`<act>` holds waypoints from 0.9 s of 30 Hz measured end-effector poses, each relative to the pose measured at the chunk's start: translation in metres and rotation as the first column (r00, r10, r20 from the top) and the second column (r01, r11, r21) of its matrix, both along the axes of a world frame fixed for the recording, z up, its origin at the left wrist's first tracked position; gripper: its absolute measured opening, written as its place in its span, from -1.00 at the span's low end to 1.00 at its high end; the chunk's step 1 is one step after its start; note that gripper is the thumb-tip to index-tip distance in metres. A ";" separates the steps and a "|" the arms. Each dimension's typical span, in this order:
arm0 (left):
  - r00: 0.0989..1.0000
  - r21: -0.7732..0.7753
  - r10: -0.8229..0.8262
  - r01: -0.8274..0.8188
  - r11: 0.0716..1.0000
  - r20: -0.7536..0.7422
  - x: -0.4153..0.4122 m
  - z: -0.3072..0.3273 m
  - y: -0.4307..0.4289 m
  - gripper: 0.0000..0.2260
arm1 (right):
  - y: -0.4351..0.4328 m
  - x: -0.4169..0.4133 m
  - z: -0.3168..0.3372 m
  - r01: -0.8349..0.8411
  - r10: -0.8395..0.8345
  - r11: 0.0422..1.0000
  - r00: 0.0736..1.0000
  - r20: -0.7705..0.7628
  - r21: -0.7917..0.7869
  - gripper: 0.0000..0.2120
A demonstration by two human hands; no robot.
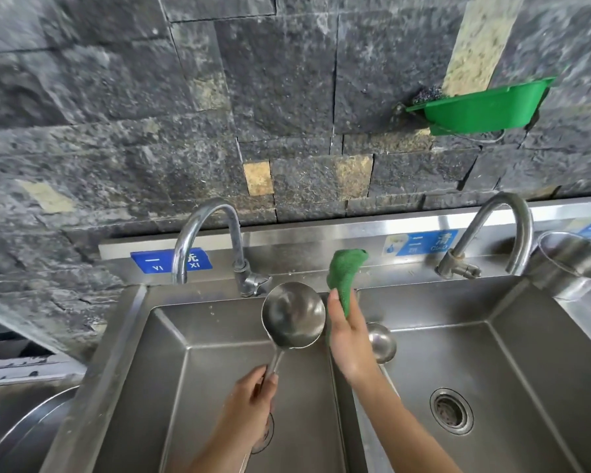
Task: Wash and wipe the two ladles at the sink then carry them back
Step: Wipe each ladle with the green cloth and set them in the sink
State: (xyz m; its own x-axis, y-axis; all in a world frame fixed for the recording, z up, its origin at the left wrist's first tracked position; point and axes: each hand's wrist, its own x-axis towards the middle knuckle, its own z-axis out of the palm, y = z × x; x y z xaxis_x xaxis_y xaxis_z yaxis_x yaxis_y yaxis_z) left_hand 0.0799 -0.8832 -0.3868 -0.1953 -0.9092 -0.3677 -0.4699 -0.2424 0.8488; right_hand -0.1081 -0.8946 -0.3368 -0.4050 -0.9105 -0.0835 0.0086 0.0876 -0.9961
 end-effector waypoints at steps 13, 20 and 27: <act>0.975 0.226 0.100 -0.054 0.973 -0.198 -0.003 0.001 0.020 -0.79 | -0.030 0.078 -0.075 -0.282 0.595 0.782 0.605 -0.530 0.556 -0.28; 0.970 0.295 0.132 -0.068 0.953 -0.202 0.000 0.003 0.017 -0.76 | -0.031 0.084 -0.065 -0.344 0.654 0.734 0.592 -0.472 0.586 -0.31; 0.960 0.339 0.105 -0.012 0.941 -0.258 -0.013 0.003 0.028 -0.73 | -0.035 0.076 -0.079 -0.083 0.517 0.801 0.597 -0.614 0.593 -0.26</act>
State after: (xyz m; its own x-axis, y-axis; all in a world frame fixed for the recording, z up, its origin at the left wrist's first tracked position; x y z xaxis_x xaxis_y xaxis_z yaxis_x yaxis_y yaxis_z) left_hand 0.0665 -0.8551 -0.3839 -0.2788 -0.7574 -0.5905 -0.2121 -0.5512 0.8070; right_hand -0.0319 -0.9297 -0.4157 -0.2326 -0.9132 -0.3347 -0.7972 0.3761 -0.4722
